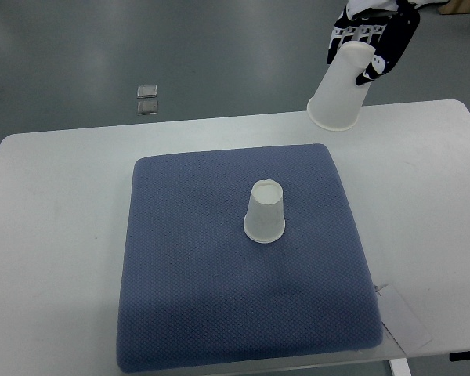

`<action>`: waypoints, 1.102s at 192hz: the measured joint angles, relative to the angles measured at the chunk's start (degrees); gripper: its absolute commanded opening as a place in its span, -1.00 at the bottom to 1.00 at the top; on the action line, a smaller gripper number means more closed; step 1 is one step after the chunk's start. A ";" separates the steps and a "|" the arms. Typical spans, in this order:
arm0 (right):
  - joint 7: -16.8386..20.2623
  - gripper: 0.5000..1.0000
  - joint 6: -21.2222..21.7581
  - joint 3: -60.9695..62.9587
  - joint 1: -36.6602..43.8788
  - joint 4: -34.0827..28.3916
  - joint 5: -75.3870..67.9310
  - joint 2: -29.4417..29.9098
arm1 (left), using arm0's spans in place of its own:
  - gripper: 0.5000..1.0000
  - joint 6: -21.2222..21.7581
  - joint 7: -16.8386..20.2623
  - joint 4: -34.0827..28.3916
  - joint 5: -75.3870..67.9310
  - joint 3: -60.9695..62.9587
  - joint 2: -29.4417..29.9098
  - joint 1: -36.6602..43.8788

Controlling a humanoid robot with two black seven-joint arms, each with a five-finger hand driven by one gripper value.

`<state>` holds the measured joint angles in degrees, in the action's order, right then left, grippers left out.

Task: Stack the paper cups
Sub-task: 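Carry the cup over the mat cup and lower it on top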

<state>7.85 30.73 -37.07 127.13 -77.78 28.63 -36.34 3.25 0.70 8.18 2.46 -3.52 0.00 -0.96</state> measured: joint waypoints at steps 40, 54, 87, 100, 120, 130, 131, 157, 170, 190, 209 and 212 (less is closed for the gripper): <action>-0.02 -0.27 -0.12 1.11 0.97 0.07 -1.17 7.25 | 1.00 0.00 0.00 0.00 0.00 0.00 0.00 0.00; -0.03 -0.27 -0.41 1.28 0.99 0.08 -1.38 9.57 | 1.00 0.00 0.00 0.00 0.00 0.00 0.00 0.00; -0.03 -0.26 -1.50 1.39 0.82 0.09 -4.10 14.55 | 1.00 0.00 0.00 0.00 0.00 0.00 0.00 -0.01; -0.08 -0.26 -2.26 1.40 0.66 0.10 -4.87 16.20 | 1.00 0.00 0.00 0.00 0.00 0.00 0.00 0.00; -0.11 -0.25 -3.19 1.40 0.40 0.40 -5.53 18.38 | 1.00 0.00 0.00 0.00 0.00 0.00 0.00 0.00; -0.12 -0.25 -3.54 1.40 0.25 0.69 -5.68 19.21 | 1.00 0.00 0.00 0.00 0.00 0.00 0.00 -0.01; -0.12 -0.25 -3.58 1.40 0.22 0.72 -5.69 19.28 | 1.00 0.00 0.00 0.00 0.00 0.00 0.00 -0.01; -0.12 -0.25 -4.08 1.20 -0.78 1.39 -5.77 20.35 | 1.00 0.00 0.00 0.00 0.00 0.00 0.00 0.00; -0.12 -0.25 -4.20 0.83 -1.25 1.59 -5.77 20.52 | 1.00 0.00 0.00 0.00 0.00 0.00 0.00 -0.01; -0.12 -0.25 -4.33 0.54 -1.80 1.65 -5.63 20.52 | 1.00 0.00 0.00 0.00 0.00 0.00 0.00 -0.01; -0.12 -0.25 -4.43 0.19 -1.94 1.66 -5.58 20.52 | 1.00 0.00 0.00 0.00 0.00 0.00 0.00 -0.01; -0.12 -0.25 -4.45 0.16 -1.94 1.66 -5.58 20.52 | 1.00 0.00 0.00 0.00 0.00 0.00 0.00 -0.01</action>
<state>7.74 26.28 -36.90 125.19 -76.12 23.05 -15.82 3.25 0.70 8.17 2.46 -3.52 0.00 -0.97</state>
